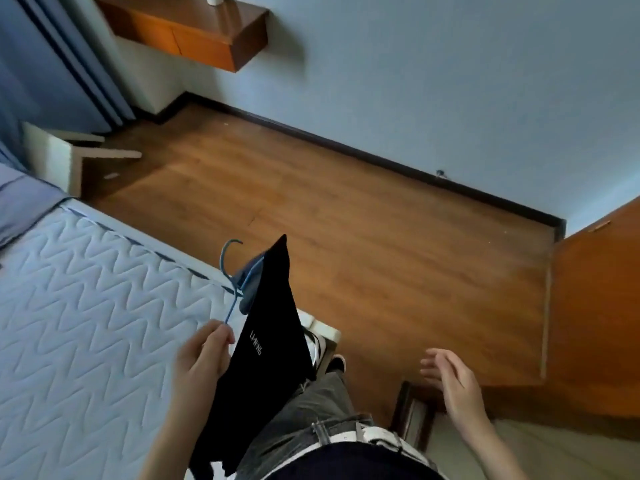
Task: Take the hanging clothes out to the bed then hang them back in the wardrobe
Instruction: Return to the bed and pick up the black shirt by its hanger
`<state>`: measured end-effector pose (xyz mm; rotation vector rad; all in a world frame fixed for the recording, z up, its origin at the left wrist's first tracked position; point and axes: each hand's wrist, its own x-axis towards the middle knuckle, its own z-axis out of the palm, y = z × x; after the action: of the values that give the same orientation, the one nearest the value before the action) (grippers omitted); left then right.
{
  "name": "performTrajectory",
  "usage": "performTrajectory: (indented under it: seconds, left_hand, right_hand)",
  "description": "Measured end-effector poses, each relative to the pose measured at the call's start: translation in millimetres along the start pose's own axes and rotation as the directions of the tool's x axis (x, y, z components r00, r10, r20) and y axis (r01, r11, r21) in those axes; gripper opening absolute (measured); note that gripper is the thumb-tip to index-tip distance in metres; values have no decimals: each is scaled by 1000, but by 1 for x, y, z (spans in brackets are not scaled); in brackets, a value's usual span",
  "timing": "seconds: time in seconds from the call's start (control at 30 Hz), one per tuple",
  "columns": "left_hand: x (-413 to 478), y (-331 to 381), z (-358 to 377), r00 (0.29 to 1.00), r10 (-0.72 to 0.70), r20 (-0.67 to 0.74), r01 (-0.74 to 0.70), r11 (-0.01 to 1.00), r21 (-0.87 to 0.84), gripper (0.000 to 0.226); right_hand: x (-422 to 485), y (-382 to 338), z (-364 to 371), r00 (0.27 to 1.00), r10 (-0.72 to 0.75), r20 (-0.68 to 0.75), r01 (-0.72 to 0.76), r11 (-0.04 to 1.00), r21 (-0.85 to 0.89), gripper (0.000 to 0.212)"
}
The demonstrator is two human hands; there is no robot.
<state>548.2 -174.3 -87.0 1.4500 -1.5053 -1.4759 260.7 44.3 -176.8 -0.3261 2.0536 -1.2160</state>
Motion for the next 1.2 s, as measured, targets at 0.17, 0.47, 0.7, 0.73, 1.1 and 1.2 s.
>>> performTrajectory:
  seconds: [0.17,0.47,0.7,0.73,1.1,1.2]
  left_hand:
    - [112,71,66,989,88,118,-98,992,81,28]
    - [253,97,174,999,7,47,-13,992,123,29]
    - [335,130,245,955,-182,-236,203,977,70,29]
    - [341,136,252,936,-211,-283,237,970,59,28]
    - [391,165,244,556,-372,-743,370,912,-180,28]
    - [427,168,218,442,-388,-809,338,907,-250,28]
  right_hand:
    - [93,-50,-38,989,85,-122,-80,996,45,27]
    - [316,-151,-39,999,-15,44,18,996,-82,25]
    - [499,-286,10,867,-107,486,244,942,-229,23]
    - [517,-306,22,839,-108,534,265,937,-226,23]
    - [641,-435,226,452,-81,888,488,856,-170,27]
    - [665,-466,292,415,-80,906,506,848,-157,27]
